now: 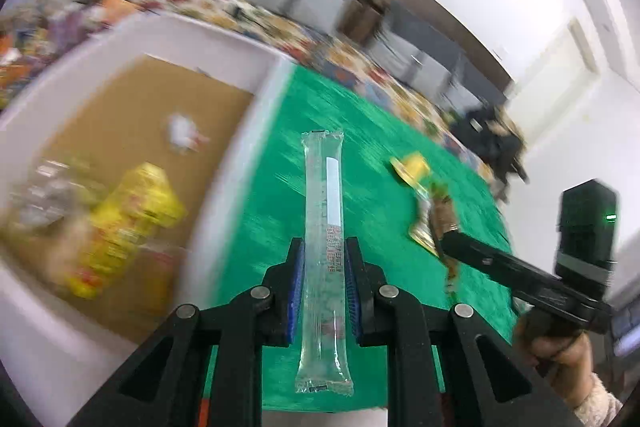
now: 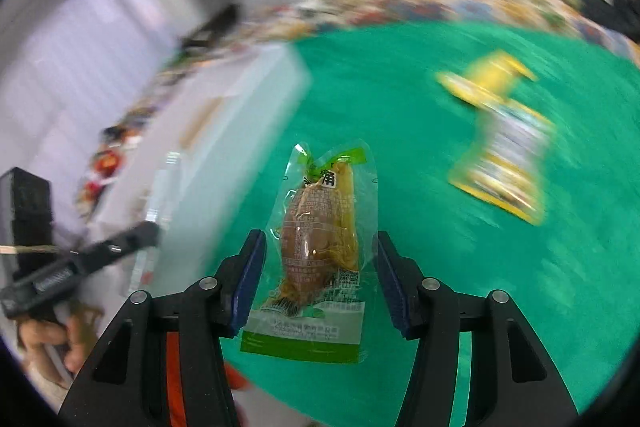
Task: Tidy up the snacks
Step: 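Grasp the clear tube with left tool while right carries egg packet to box, then release both snacks into the white box and return tools over bedspread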
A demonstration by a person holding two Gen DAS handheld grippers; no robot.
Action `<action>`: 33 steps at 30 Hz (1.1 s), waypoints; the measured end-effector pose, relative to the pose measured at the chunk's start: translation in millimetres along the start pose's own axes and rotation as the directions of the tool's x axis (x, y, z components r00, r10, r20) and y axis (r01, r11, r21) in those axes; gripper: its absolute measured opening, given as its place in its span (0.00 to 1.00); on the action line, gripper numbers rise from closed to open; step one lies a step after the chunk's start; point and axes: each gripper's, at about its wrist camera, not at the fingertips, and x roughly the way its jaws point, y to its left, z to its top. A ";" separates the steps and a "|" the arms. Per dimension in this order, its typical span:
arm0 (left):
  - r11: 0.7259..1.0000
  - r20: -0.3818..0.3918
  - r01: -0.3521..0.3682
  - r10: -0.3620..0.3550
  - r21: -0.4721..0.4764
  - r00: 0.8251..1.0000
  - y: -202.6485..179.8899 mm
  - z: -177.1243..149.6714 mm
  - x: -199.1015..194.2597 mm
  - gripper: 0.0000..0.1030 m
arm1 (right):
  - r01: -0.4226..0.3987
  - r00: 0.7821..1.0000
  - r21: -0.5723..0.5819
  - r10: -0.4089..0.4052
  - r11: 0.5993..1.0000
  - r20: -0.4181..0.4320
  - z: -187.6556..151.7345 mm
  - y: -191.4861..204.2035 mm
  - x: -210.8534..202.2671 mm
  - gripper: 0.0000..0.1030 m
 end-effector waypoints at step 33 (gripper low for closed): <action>0.949 0.072 -0.153 0.138 0.277 0.988 -87.8 -30.8 54.1 1.00 | 0.566 0.824 -0.044 -0.563 0.823 0.065 -119.0 -159.8 -7.3 0.72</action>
